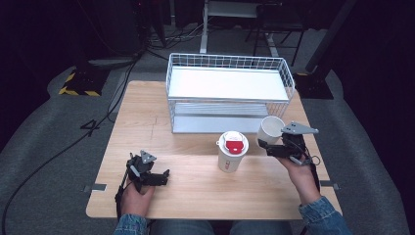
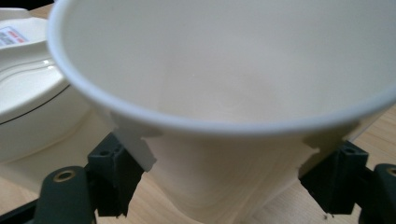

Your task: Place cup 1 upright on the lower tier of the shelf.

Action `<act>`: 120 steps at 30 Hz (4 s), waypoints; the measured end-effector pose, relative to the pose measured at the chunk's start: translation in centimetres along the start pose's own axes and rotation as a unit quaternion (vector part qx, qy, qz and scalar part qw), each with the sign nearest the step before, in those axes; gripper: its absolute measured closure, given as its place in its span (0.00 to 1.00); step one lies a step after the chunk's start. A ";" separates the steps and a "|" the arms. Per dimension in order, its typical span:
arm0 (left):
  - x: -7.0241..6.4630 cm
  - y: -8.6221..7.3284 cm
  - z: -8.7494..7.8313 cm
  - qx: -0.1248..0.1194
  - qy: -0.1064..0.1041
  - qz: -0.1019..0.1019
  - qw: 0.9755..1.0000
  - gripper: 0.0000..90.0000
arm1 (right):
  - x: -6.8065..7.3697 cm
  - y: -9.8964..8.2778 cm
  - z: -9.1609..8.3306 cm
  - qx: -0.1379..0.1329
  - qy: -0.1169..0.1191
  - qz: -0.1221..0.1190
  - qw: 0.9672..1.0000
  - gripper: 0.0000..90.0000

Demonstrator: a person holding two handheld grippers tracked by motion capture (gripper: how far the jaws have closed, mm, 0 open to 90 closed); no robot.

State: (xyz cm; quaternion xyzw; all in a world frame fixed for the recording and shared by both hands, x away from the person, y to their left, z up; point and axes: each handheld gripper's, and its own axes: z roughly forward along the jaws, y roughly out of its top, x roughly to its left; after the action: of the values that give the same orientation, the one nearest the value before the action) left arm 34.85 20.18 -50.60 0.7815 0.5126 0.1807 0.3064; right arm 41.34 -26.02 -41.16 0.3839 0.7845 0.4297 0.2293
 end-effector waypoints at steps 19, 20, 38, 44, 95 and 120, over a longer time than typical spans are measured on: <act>0.0 0.0 0.0 0.000 0.000 0.001 1.000 0.00 | -2.0 1.5 5.2 0.017 -0.015 0.003 1.000 0.26; 0.0 0.0 0.0 0.000 0.000 0.001 1.000 0.00 | -2.0 1.6 5.4 0.018 -0.016 0.003 1.000 0.26; 0.0 0.0 0.0 -0.001 0.000 0.000 1.000 0.00 | -3.2 1.5 9.0 0.017 -0.027 0.016 0.999 0.26; 0.0 0.0 0.0 -0.001 0.000 0.000 1.000 0.00 | -3.5 1.3 9.6 0.014 -0.028 0.020 0.999 0.26; 0.0 0.0 0.0 -0.001 0.000 0.000 1.000 0.00 | -4.0 0.5 13.1 0.007 -0.074 0.008 0.997 0.17; 0.0 0.0 0.0 0.000 -0.001 0.002 1.000 0.00 | -2.2 -0.6 9.3 -0.022 -0.102 0.037 0.994 0.17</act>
State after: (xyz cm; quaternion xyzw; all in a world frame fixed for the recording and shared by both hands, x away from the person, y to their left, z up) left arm 34.89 20.19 -50.60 0.7830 0.5105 0.1805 0.3062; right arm 48.82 -23.33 -46.54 0.4494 0.7326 0.4134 0.3006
